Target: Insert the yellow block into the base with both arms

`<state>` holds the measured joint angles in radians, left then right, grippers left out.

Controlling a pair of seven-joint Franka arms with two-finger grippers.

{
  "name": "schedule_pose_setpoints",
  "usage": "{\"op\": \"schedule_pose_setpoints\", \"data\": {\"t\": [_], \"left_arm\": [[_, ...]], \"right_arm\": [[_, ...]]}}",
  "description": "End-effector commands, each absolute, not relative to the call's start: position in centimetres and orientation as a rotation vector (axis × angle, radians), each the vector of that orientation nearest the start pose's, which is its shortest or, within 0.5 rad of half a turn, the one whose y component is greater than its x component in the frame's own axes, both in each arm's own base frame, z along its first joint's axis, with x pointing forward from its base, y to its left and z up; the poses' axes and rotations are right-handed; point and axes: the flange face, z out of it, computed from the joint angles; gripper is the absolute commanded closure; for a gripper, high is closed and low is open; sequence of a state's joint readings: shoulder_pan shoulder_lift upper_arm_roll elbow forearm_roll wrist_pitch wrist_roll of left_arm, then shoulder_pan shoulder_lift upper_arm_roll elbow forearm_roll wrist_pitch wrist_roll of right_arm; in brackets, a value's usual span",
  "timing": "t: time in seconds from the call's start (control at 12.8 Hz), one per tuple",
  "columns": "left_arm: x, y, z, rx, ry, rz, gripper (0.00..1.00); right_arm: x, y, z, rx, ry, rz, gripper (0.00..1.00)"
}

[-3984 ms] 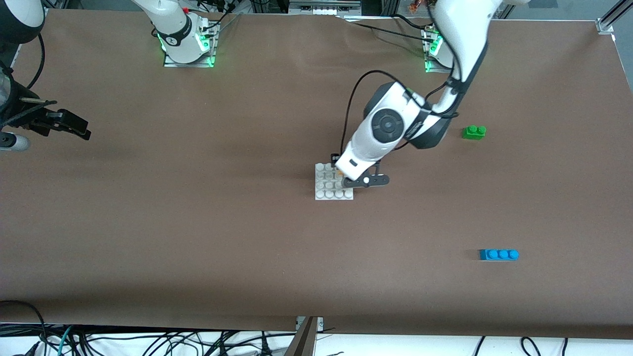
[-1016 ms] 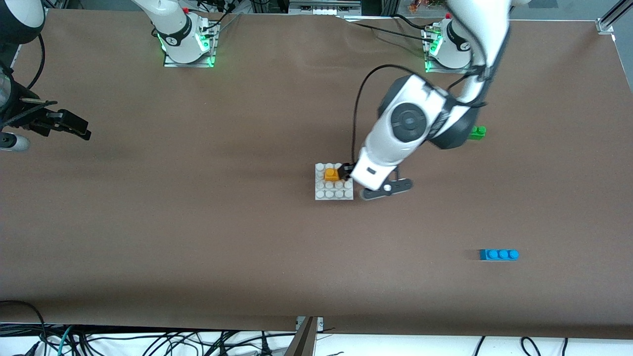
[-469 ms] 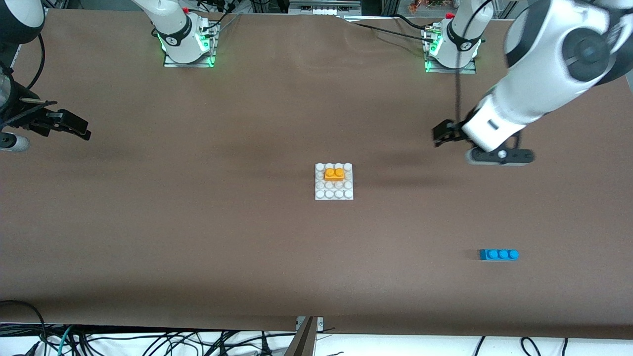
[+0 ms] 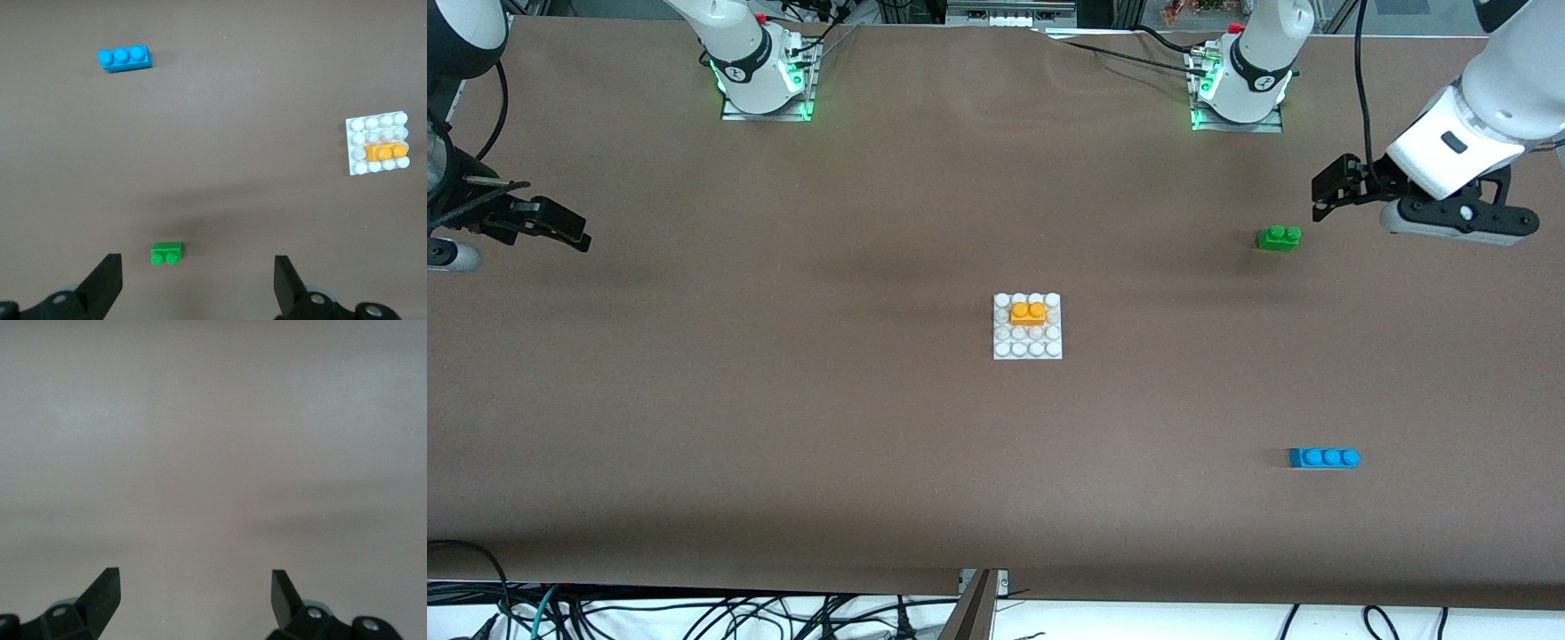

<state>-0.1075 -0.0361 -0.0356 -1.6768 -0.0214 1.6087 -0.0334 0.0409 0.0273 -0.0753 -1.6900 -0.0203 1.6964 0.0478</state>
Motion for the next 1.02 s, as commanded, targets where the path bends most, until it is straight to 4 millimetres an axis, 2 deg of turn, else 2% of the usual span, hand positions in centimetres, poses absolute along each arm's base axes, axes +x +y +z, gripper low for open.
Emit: {"op": "schedule_pose_setpoints", "data": {"t": [0.0, 0.31, 0.62, 0.94], "left_arm": [[54.6, -6.8, 58.9, -3.132, 0.154, 0.079, 0.0], [54.5, -7.1, 59.3, -3.134, 0.075, 0.072, 0.0], [54.4, -6.8, 60.2, -3.134, 0.067, 0.074, 0.0], [54.3, -7.1, 60.3, -3.128, 0.082, 0.111, 0.0]], "right_arm": [[56.8, -2.1, 56.9, -3.167, 0.112, 0.041, 0.0], [56.8, -2.1, 56.9, -3.167, 0.112, 0.043, 0.0], [56.8, -2.1, 56.9, -3.167, 0.112, 0.041, 0.0], [56.8, -2.1, 56.9, -3.167, 0.112, 0.044, 0.0]]}}
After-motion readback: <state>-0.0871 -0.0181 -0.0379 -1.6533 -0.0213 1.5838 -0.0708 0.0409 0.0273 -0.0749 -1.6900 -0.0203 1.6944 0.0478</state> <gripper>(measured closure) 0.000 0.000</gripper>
